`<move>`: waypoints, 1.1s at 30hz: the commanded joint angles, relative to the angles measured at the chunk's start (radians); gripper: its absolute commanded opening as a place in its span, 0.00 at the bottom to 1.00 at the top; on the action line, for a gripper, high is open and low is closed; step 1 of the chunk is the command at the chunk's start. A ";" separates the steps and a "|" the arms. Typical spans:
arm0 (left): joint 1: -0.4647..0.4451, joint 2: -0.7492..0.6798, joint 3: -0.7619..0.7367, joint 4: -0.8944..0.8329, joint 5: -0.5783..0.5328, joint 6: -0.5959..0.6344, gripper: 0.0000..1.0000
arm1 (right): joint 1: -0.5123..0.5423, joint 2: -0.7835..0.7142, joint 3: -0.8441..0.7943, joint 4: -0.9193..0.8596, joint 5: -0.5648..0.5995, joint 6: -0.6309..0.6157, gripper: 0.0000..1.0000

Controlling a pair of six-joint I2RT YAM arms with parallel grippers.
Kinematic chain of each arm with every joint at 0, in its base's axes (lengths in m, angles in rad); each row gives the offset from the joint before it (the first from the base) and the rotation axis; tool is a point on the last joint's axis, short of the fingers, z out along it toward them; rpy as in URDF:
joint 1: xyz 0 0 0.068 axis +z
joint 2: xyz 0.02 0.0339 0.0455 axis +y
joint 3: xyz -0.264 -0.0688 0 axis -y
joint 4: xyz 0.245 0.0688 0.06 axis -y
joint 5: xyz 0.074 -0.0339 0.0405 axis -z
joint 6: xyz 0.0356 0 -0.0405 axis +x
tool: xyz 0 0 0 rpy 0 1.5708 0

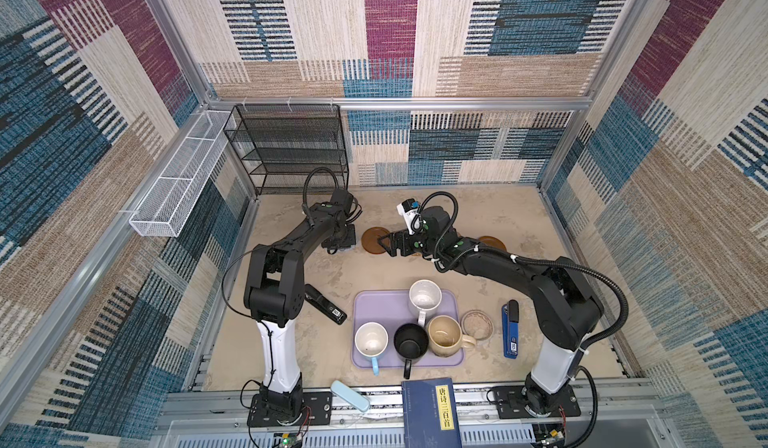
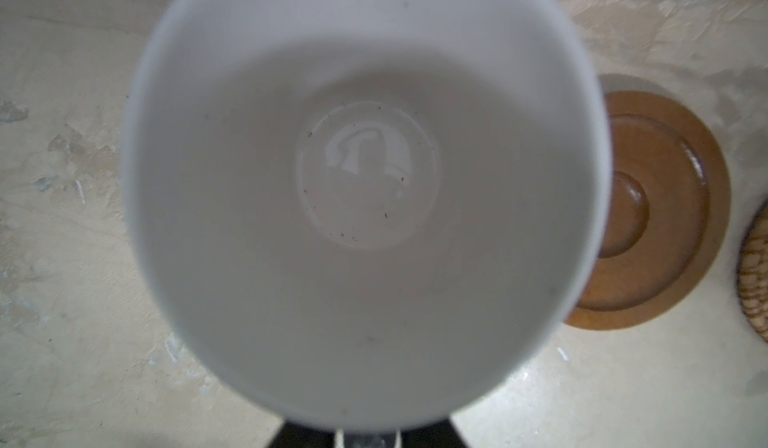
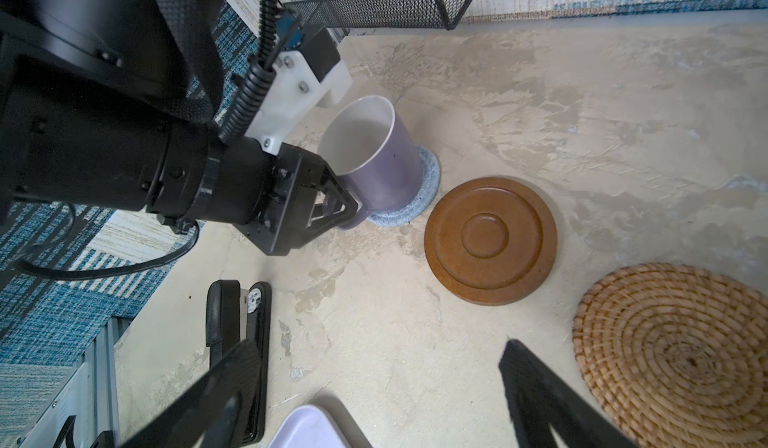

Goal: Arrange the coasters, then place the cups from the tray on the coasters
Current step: 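Lower the lavender mug onto the blue knit coaster and open the left gripper, then draw the left gripper back while the right gripper moves over the speckled white mug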

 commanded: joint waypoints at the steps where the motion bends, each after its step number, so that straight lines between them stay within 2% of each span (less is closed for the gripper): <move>1: 0.001 -0.037 -0.008 0.000 -0.004 0.009 0.59 | 0.000 -0.016 0.017 -0.027 0.010 -0.008 0.94; 3: 0.001 -0.066 -0.018 0.001 -0.004 0.002 0.71 | 0.000 -0.030 0.022 -0.062 0.028 -0.015 0.95; 7: 0.001 -0.138 -0.045 0.005 0.003 -0.012 0.89 | 0.000 -0.084 0.008 -0.126 0.077 -0.025 0.95; 11: 0.001 -0.242 -0.099 0.012 0.058 -0.038 0.98 | 0.002 -0.158 -0.011 -0.259 0.145 -0.021 0.93; 20: -0.012 -0.495 -0.350 0.216 0.510 -0.093 0.98 | 0.016 -0.391 -0.111 -0.572 0.270 0.043 0.88; 23: -0.013 -0.560 -0.392 0.237 0.665 -0.076 0.97 | 0.034 -0.463 -0.152 -0.662 0.304 0.069 0.85; 26: -0.018 -0.639 -0.433 0.266 0.693 -0.100 0.97 | 0.060 -0.534 -0.196 -0.726 0.314 0.116 0.82; 30: -0.046 -0.702 -0.515 0.332 0.792 -0.151 0.96 | 0.114 -0.570 -0.235 -0.778 0.316 0.174 0.80; 33: -0.107 -0.734 -0.563 0.341 0.777 -0.147 0.95 | 0.157 -0.566 -0.254 -0.785 0.297 0.209 0.80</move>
